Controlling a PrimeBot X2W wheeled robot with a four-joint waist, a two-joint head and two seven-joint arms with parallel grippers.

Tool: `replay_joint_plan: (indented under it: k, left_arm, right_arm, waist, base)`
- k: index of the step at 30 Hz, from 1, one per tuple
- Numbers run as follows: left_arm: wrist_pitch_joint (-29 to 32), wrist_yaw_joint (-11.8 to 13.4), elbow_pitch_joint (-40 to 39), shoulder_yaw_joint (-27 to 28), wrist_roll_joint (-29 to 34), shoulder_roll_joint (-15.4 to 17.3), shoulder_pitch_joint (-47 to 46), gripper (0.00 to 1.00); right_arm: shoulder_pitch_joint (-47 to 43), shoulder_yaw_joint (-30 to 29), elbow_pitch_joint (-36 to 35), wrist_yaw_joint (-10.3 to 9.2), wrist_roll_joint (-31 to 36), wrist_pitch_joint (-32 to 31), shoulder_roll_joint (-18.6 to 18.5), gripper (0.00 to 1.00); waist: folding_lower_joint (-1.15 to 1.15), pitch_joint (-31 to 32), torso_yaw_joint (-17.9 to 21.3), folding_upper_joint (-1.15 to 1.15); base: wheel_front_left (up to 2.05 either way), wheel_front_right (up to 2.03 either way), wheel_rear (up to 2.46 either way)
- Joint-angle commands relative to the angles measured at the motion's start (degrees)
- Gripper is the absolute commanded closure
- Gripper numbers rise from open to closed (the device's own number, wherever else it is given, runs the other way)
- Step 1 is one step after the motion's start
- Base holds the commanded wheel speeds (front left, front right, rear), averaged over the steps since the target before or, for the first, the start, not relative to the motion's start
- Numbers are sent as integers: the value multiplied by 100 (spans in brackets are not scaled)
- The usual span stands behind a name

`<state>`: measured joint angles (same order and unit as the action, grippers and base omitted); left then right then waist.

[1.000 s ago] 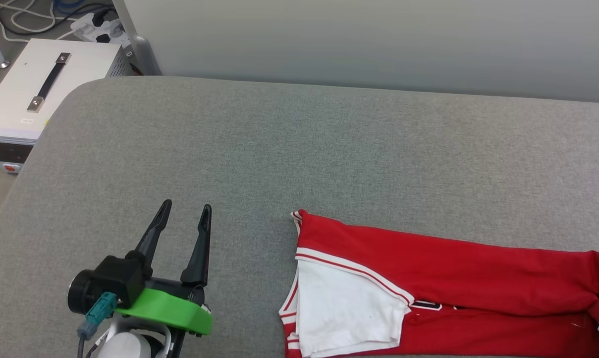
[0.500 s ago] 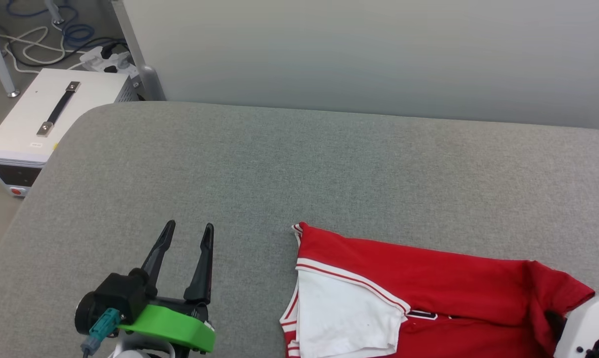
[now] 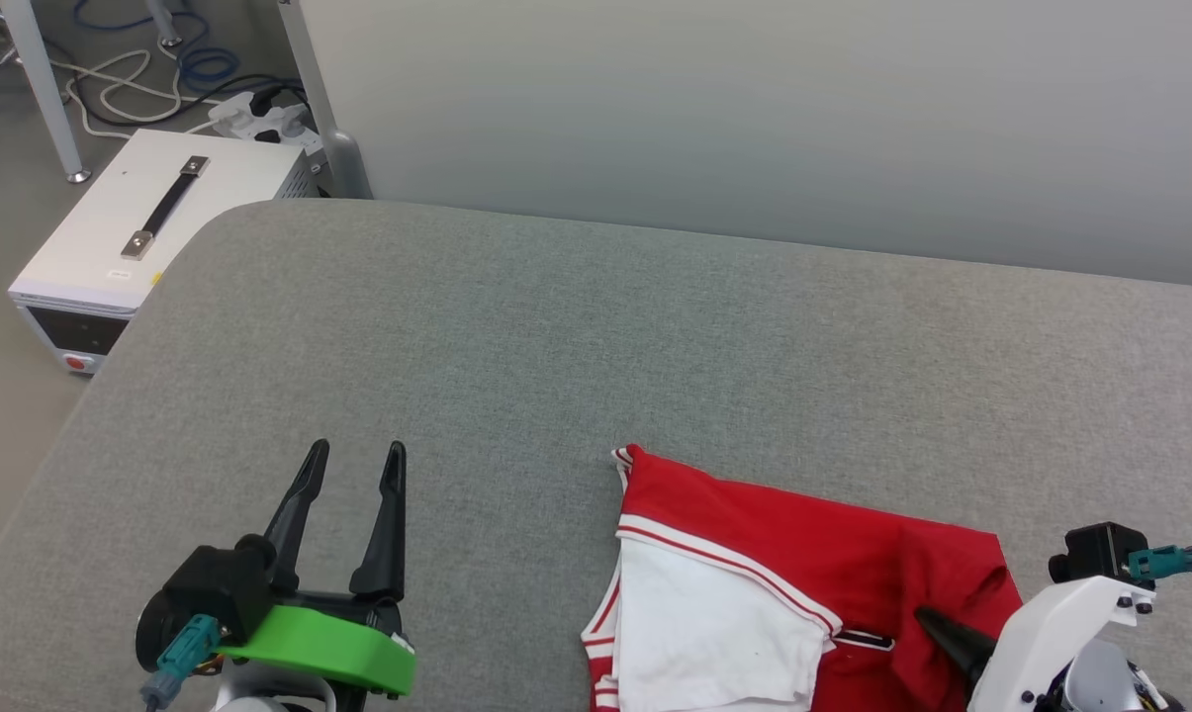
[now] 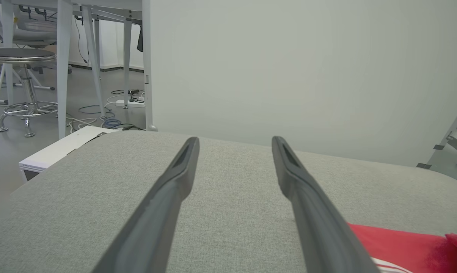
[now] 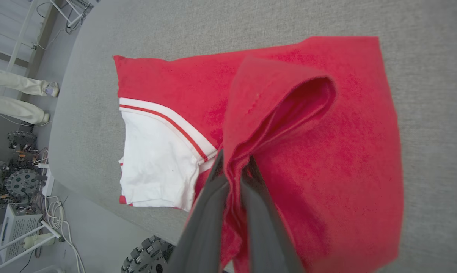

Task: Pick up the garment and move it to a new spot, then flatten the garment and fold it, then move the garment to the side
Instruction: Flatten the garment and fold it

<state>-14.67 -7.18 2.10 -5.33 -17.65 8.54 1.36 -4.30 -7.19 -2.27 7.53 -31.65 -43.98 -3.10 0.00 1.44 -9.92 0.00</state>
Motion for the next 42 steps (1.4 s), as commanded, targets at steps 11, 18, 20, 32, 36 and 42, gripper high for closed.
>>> replay_joint_plan:
  k: [11,18,20,32,36,42]
  left_arm:
    - [-33,-31,-21,61,-22,20,40,0]
    - [-33,-31,26,-8,-38,19,-66,0]
    - [-33,-31,48,-14,-43,5,-86,0]
    - [-33,-31,68,-135,-70,-1,-98,0]
    - [-33,-31,26,-160,-94,29,-54,0]
    - [-33,-31,-22,-166,-132,77,10,0]
  right_arm:
    - [491,1070,700,-4,-1749,1071,21,100]
    - [802,1718,1293,-4,-2239,1665,22,100]
    - [920,1867,1458,-4,-2234,1794,22,100]
    - [1637,2392,2732,-4,-2186,2444,22,0]
    - [1756,2729,2746,-4,-2539,2507,22,0]
    - [1964,2949,2696,-4,-3208,2599,22,0]
  waist:
    - [0,-148,-192,0]
    - [0,-251,-291,0]
    - [0,-266,-309,0]
    - [0,-145,-464,0]
    - [0,-100,-486,0]
    - [0,-23,-416,0]
  base:
    - [0,0,0]
    - [0,0,0]
    - [0,0,0]
    - [0,0,0]
    - [0,0,0]
    - [0,0,0]
